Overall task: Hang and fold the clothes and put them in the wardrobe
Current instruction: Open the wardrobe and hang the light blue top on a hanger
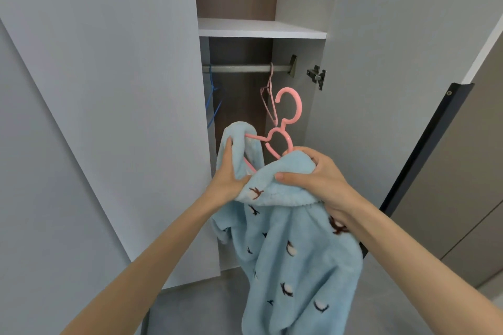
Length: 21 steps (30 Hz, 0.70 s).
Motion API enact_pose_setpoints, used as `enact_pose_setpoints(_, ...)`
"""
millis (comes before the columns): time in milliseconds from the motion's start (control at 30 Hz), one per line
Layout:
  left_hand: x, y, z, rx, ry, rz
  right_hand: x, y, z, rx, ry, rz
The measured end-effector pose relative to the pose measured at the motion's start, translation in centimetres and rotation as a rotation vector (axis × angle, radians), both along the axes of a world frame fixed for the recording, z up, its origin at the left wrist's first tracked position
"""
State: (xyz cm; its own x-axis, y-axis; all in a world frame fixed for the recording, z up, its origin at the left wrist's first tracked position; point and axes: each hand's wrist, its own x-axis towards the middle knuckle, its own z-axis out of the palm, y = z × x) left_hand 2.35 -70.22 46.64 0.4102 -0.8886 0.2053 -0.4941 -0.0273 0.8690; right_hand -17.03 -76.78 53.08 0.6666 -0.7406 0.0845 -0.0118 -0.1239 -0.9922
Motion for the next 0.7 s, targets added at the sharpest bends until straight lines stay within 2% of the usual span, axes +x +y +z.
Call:
enact_pose_setpoints(167, -0.6, 0.1, 0.7, -0.087, 0.116, -0.008, -0.2, 0.2, 0.2, 0.050, -0.013, 0.038)
enact_pose_setpoints(233, -0.7, 0.2, 1.6, -0.075, 0.187, -0.035, -0.1, -0.1, 0.7, 0.165, -0.011, 0.168)
enact_pose_setpoints(333, -0.6, -0.1, 1.9, -0.013, 0.196, -0.008, 0.5, -0.4, 1.4, 0.259, 0.105, 0.326)
enact_pose_setpoints(433, -0.1, -0.2, 1.7, 0.054, 0.197, 0.004, 1.1, -0.3, 0.9, 0.284, 0.178, 0.346)
enact_pose_setpoints(500, -0.1, -0.1, 1.9, 0.075, 0.200, 0.036, 1.2, -0.6, -0.2, 0.334, 0.137, 0.335)
enact_pose_setpoints(567, -0.3, 0.4, 2.4, 0.058, 0.134, 0.104, 1.4, -1.0, -1.2, 0.403, 0.074, 0.315)
enact_pose_setpoints(700, -1.6, 2.8, 4.3, -0.037, -0.159, 0.168, 2.2, -1.3, -2.4, 0.468, 0.059, 0.281)
